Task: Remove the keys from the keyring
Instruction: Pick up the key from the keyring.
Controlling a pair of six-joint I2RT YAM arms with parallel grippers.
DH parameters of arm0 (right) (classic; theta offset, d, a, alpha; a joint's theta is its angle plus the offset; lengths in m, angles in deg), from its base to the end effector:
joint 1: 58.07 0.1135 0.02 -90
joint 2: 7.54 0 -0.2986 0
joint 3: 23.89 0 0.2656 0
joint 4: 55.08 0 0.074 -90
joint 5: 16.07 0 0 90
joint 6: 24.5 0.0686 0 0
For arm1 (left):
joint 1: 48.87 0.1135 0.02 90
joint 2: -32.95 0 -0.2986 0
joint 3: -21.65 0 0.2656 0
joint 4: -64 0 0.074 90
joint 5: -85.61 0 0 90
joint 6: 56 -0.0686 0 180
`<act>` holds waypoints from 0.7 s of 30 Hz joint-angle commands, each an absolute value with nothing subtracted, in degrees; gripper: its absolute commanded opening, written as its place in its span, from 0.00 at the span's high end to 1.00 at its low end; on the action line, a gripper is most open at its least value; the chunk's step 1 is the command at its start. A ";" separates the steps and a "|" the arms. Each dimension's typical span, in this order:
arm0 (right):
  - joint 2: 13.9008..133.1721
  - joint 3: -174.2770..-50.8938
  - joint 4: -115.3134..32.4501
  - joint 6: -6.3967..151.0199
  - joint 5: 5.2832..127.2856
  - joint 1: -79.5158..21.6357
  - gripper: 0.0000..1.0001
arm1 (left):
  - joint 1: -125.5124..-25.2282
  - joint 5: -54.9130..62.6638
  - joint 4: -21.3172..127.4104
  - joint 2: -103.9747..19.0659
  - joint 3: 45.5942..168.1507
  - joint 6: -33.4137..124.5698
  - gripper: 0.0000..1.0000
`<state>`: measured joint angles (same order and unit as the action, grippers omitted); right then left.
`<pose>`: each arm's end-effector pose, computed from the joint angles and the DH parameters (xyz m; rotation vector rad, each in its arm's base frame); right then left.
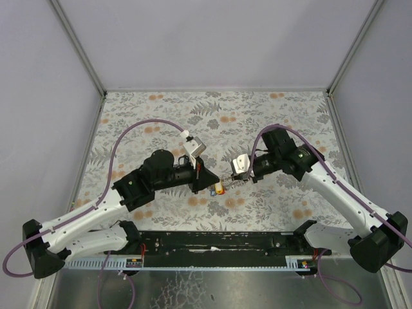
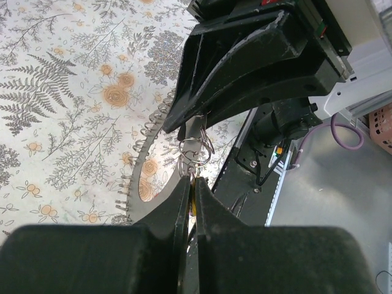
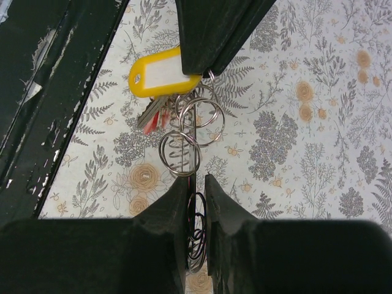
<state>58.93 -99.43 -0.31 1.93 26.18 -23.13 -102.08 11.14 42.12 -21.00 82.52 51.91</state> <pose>0.1734 0.1831 0.3432 -1.8522 1.0924 0.6946 0.1310 -0.2058 0.3508 0.7907 1.8074 -1.0938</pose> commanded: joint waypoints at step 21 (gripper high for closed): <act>52.32 -93.25 -19.83 28.02 19.56 -23.00 0.56 | -94.37 23.32 43.72 -23.84 82.86 48.97 1.00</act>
<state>53.60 -94.49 -12.49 14.78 23.34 -23.13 -95.98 16.96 43.44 -23.19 80.85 52.61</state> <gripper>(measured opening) 0.431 0.011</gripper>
